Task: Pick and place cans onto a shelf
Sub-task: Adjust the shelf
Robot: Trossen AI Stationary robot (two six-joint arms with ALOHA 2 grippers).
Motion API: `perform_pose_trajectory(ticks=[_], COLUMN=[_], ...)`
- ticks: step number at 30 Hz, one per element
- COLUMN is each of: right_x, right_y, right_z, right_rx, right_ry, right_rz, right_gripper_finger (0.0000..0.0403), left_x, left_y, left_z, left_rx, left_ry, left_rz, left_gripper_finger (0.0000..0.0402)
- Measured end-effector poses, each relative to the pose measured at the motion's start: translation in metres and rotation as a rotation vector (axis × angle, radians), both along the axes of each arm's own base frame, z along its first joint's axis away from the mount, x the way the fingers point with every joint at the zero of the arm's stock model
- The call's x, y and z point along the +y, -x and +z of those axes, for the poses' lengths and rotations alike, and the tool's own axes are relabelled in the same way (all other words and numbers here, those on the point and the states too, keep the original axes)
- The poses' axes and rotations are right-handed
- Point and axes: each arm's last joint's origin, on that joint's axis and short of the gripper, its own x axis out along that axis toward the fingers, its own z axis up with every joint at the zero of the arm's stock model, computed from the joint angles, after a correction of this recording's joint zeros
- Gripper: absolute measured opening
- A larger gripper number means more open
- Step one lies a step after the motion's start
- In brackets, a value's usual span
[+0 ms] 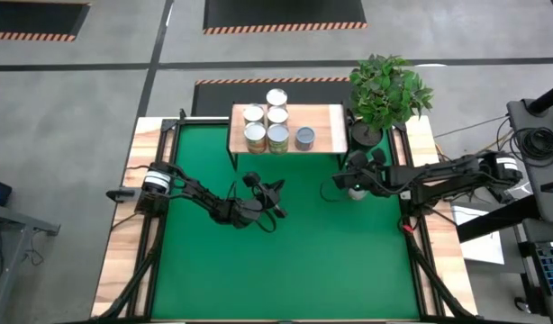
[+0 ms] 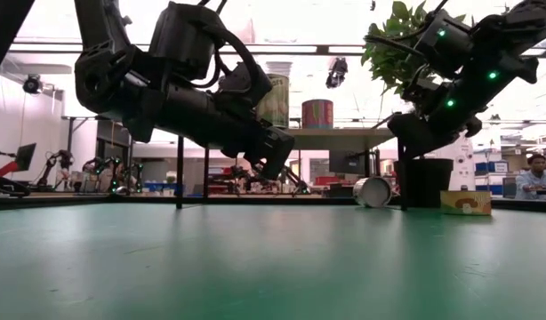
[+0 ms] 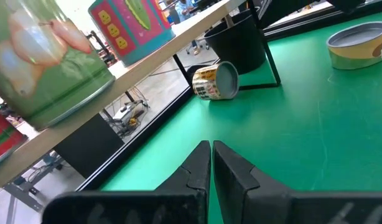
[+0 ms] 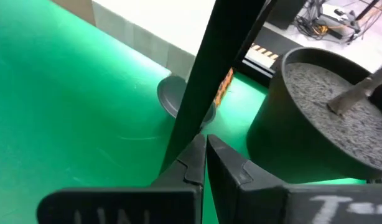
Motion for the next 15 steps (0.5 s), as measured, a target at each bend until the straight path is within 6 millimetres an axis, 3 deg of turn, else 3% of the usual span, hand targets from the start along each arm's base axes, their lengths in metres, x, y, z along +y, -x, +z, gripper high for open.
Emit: perform_pose_trajectory(ticks=[15], right_x=[-0.002], right_y=[-0.002], right_z=[0.01], right_rx=[-0.074], right_ry=[0.007], right_rz=[0.018], right_gripper_finger=[0.0009], left_x=[-0.001], left_y=[0.0], left_z=[0.0], left_rx=[-0.014], left_ry=[0.015], left_rz=[0.0], left_gripper_finger=[0.0])
